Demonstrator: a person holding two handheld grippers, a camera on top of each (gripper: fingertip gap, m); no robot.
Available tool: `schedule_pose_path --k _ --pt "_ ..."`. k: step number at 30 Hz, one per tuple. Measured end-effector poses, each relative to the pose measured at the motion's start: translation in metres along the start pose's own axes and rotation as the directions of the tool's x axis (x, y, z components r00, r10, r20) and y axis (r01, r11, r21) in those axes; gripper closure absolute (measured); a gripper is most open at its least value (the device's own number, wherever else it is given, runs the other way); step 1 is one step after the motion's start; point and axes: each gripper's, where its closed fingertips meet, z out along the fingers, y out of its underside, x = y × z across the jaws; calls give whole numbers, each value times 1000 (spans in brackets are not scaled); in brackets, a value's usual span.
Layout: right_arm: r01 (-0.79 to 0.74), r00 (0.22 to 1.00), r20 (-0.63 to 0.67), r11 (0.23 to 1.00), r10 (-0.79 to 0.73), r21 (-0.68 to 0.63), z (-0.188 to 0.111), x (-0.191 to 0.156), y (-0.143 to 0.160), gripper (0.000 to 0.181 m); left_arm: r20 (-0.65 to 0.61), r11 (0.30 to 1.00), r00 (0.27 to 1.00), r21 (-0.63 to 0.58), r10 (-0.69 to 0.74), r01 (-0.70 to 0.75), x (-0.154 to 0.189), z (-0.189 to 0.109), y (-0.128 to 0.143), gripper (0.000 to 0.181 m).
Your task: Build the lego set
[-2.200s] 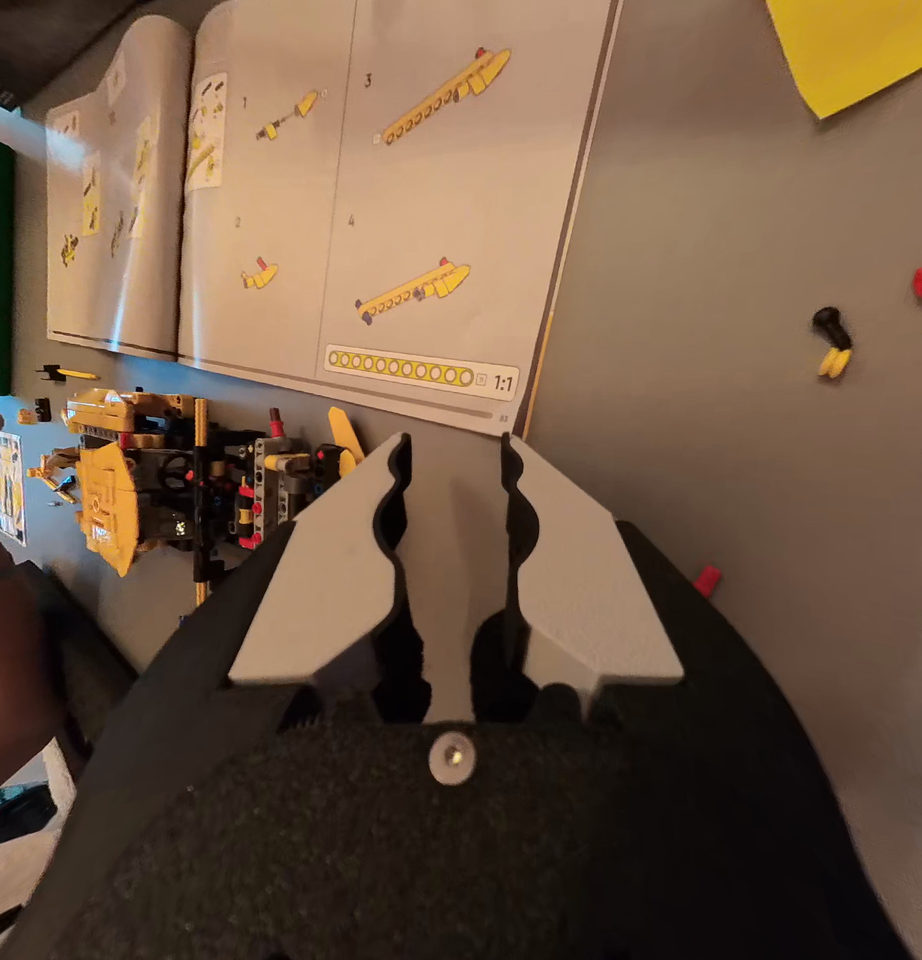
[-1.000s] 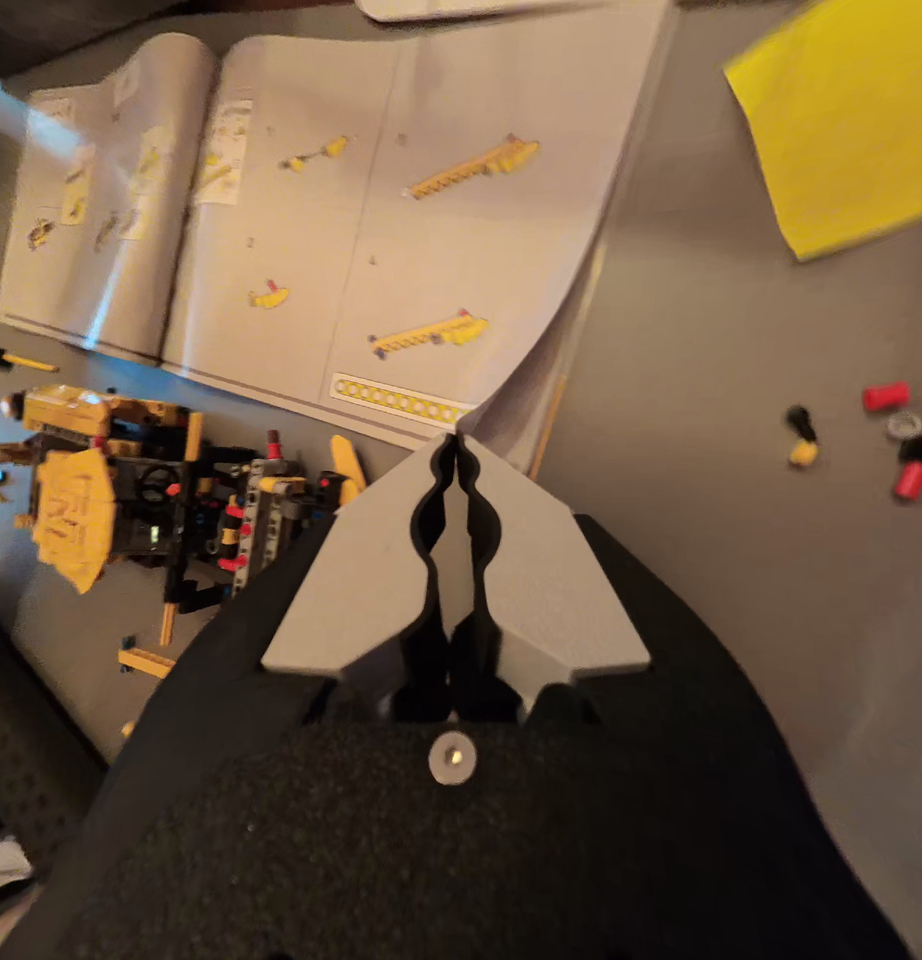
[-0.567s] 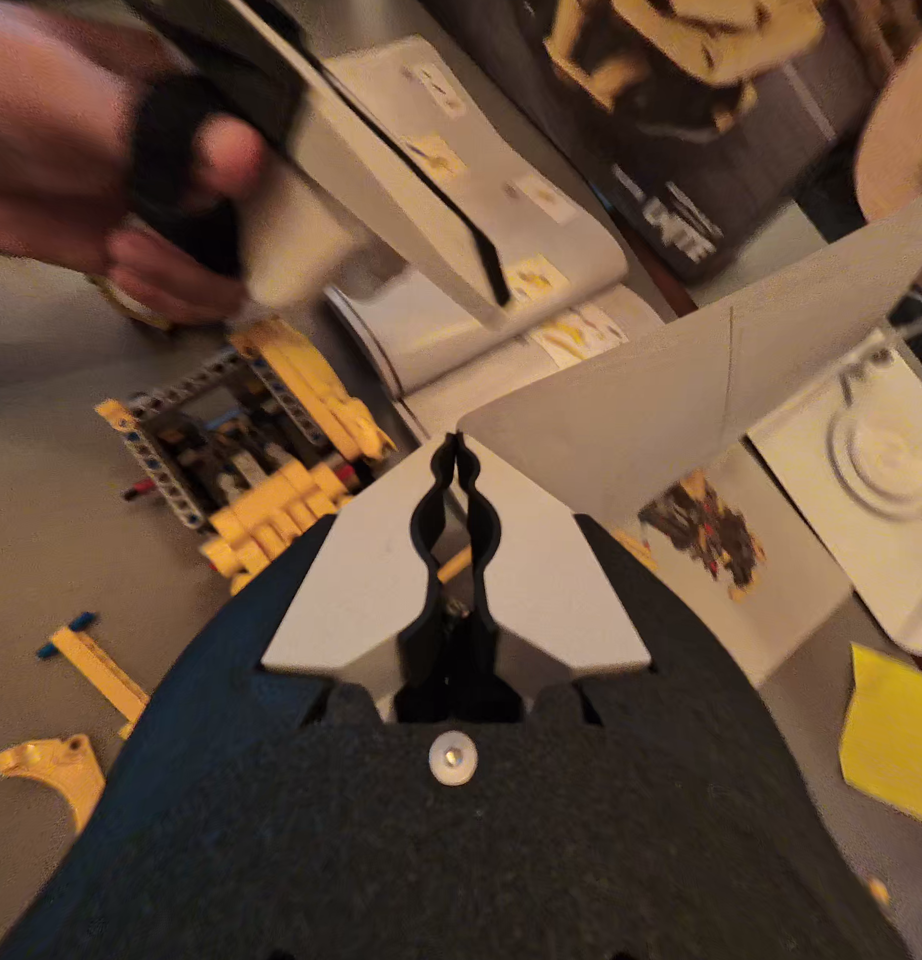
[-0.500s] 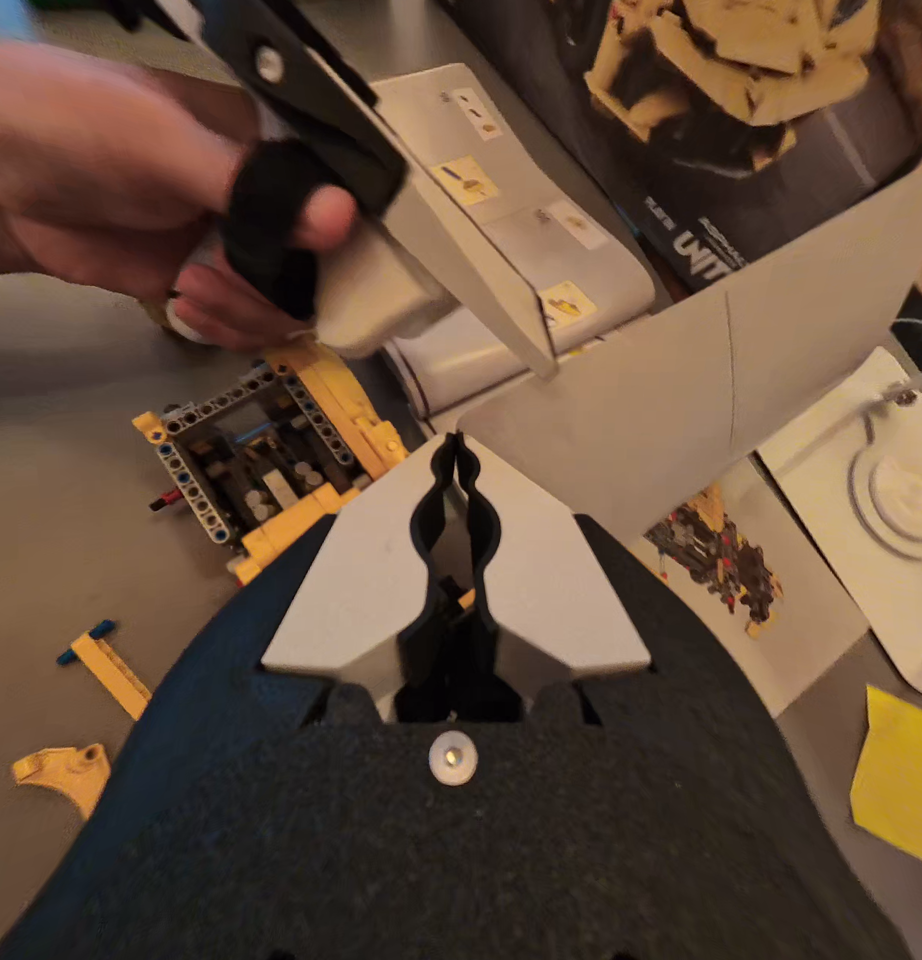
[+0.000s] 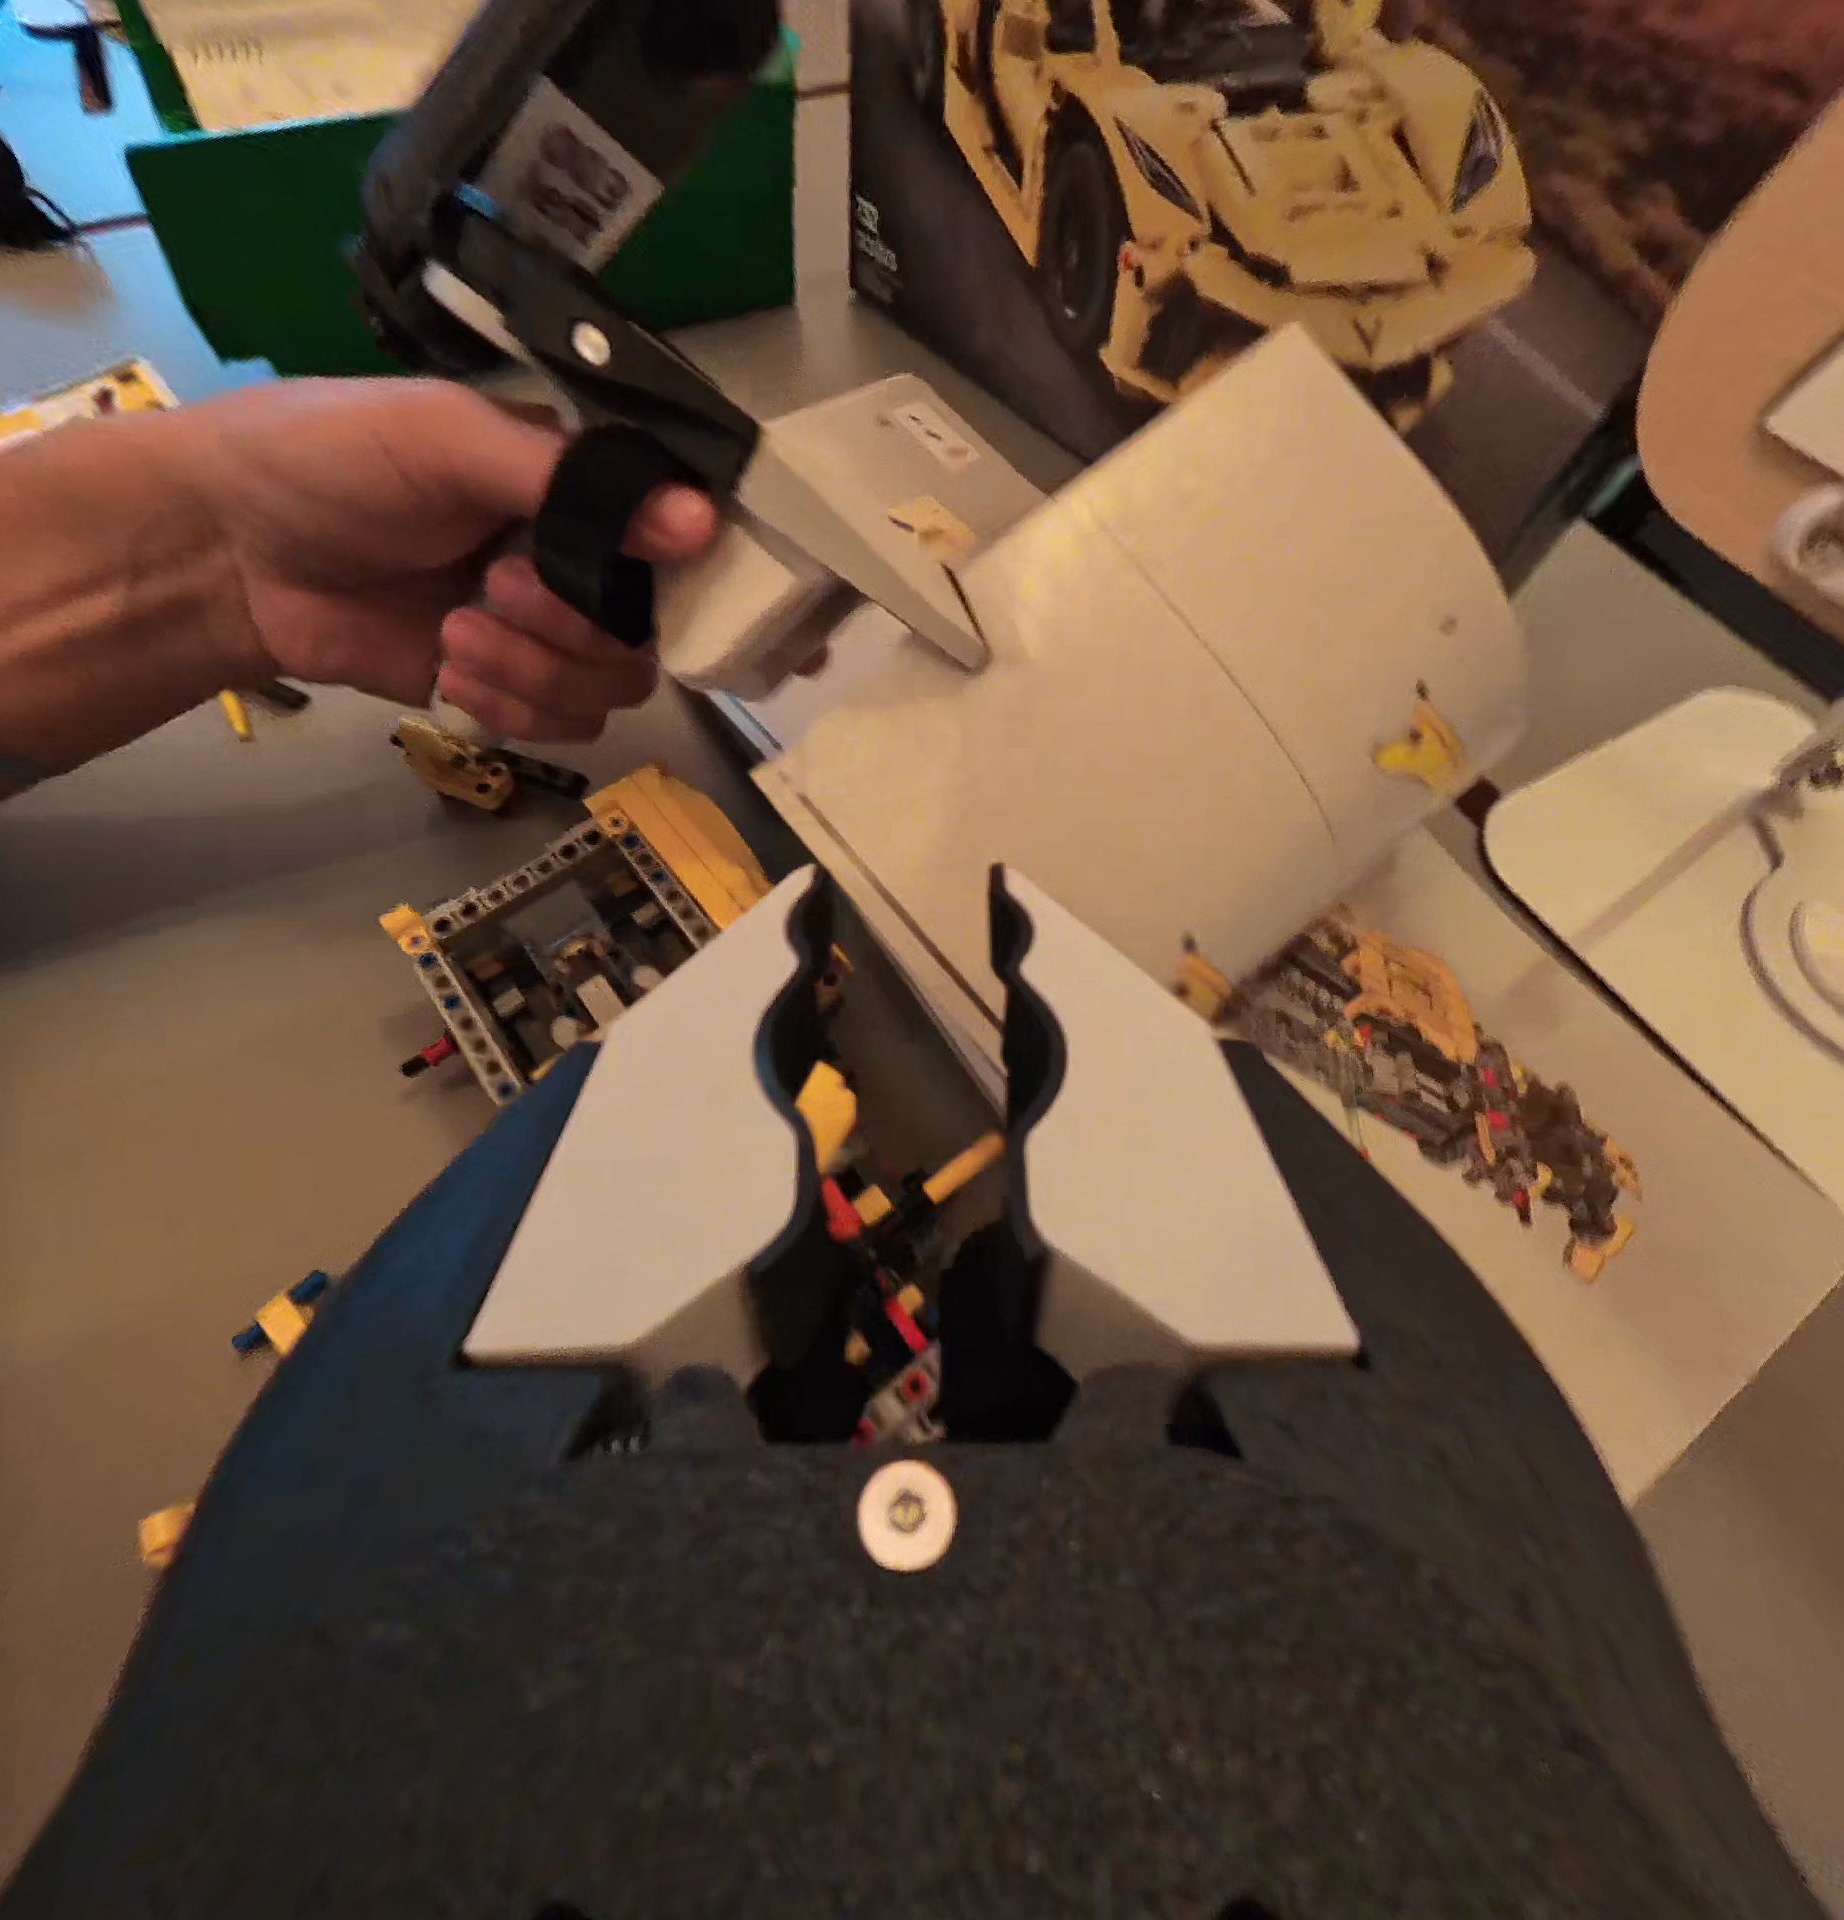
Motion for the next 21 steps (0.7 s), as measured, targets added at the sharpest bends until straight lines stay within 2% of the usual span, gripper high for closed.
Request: schedule_pose_path --k 3,5,7,10,14,17,21 --pt "-53 996 -80 997 48 -63 -2 24 27 148 45 998 998 -47 36 -34 -8 -9 2 181" --pt "-109 991 -86 991 102 -80 0 31 39 148 119 993 989 -95 87 -76 -19 -27 -2 181" --pt "-159 986 -53 986 156 -56 3 32 35 150 166 982 979 -160 122 -96 -29 -54 -10 181" --pt "-154 988 15 986 155 -60 12 32 17 151 273 975 956 -217 113 -53 -55 -106 -26 181" --pt "-9 977 206 983 47 -183 46 11 14 159 452 942 881 -335 137 26 -90 -164 -30 181" --pt "198 944 309 951 -119 -237 82 7 21 161 499 902 848 -428 179 61 -103 -183 -21 181" --pt "327 887 402 923 -225 -204 119 3 22 171 582 902 799 -412 150 131 -129 -201 -17 181"
